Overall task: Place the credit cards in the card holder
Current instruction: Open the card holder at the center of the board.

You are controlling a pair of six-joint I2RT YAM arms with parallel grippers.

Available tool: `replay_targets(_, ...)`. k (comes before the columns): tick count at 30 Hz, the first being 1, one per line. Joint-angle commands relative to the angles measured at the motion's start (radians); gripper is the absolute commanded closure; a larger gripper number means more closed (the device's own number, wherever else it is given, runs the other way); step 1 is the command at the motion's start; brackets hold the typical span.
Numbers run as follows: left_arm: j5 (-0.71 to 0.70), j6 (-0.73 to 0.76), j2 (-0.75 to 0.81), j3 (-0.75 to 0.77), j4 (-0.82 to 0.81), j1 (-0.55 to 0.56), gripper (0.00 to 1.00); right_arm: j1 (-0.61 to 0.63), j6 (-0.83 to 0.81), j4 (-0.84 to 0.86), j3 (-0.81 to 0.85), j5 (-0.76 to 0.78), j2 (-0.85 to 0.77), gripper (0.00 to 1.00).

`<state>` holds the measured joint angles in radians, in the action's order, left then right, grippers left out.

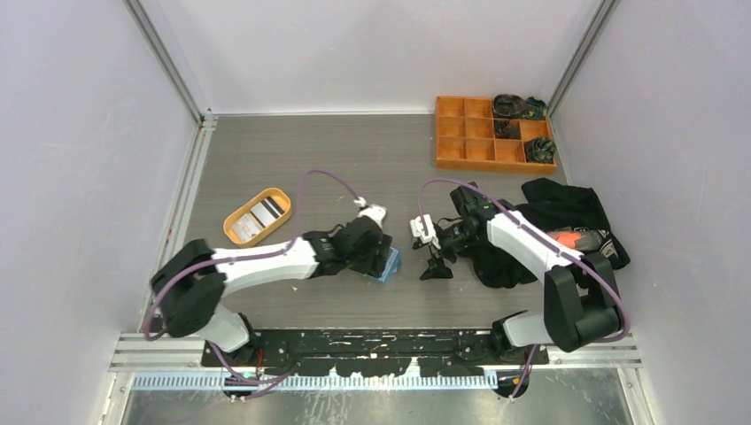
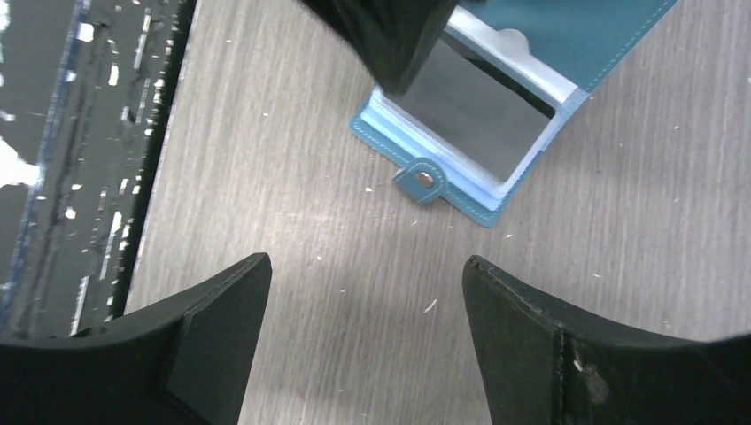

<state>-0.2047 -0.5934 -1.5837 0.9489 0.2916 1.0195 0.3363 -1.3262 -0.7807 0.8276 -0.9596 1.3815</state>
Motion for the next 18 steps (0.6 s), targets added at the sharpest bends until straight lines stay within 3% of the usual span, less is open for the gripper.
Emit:
replay_targets(1, 0.033, 0.033, 0.214, -0.113, -0.135, -0.103, 0.29, 0.069, 0.116, 0.222, -0.023, 0.084, -0.030, 0.15)
replay_targets(7, 0.148, 0.042, 0.334, -0.210, -0.115, -0.272, 0.12, 0.171, 0.178, 0.313, -0.022, 0.204, 0.028, 0.15)
replay_targets(11, 0.291, 0.045, 0.278, -0.199, -0.121, -0.354, 0.11, 0.224, 0.184, 0.344, -0.008, 0.269, 0.077, 0.14)
replay_targets(14, 0.353, 0.040, 0.212, -0.173, -0.123, -0.368, 0.14, 0.251, 0.164, 0.317, 0.018, 0.294, 0.115, 0.17)
replay_targets(18, 0.391, 0.018, 0.129, -0.149, -0.136, -0.378, 0.32, 0.279, 0.146, 0.308, 0.033, 0.315, 0.149, 0.27)
